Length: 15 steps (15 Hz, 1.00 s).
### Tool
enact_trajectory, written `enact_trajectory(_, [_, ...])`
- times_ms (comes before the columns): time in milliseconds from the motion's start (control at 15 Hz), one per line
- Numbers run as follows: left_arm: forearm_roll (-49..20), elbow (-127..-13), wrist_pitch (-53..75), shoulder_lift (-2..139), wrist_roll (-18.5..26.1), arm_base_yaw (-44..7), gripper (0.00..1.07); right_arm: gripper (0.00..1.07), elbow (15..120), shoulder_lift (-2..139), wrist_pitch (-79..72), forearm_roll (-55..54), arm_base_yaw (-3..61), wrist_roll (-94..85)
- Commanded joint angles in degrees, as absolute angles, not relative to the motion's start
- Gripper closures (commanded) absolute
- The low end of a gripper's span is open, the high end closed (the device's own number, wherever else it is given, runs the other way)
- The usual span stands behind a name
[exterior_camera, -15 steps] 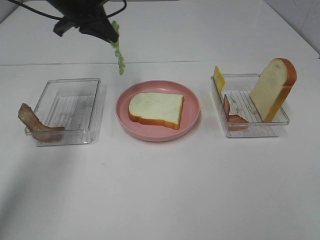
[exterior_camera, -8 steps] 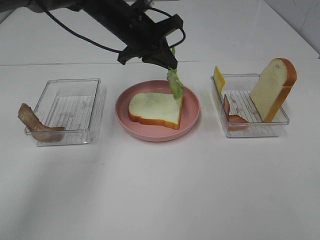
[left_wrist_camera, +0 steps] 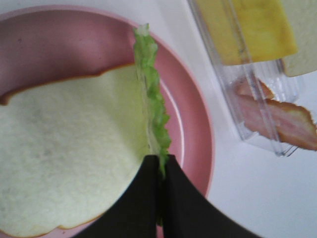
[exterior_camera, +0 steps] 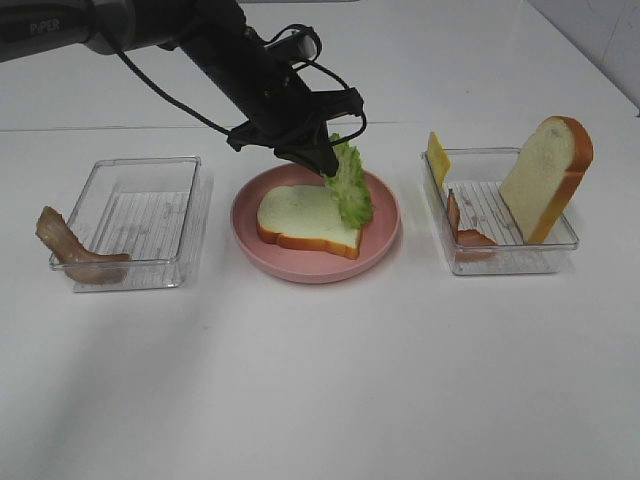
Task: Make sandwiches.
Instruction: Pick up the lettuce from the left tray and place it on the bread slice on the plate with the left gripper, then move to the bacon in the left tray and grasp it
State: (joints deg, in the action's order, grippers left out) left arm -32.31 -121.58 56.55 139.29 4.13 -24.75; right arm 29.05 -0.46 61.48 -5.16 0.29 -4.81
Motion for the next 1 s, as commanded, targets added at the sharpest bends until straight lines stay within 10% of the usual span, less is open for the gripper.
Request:
enact_trajectory(67, [-28.8, -121.6, 59.2, 139.6, 4.0, -24.6, 1.07, 0.31, 29.0, -1.1, 60.8, -5.0, -0.1, -5.4])
enact_trajectory(200, [-26.5, -121.6, 59.1, 139.6, 4.0, -24.6, 1.06, 0.31, 29.0, -1.1, 60.8, -5.0, -0.1, -5.4])
enact_trajectory(533, [-15.5, -121.6, 59.9, 139.6, 0.0, -24.5, 0.44, 0.31, 29.0, -1.1, 60.8, -5.0, -0.1, -5.4])
enact_trajectory(1000, [-3.3, -130.2, 73.9, 136.9, -6.0, -23.2, 0.39, 0.31, 29.0, -1.1, 60.8, -5.0, -0.1, -5.4])
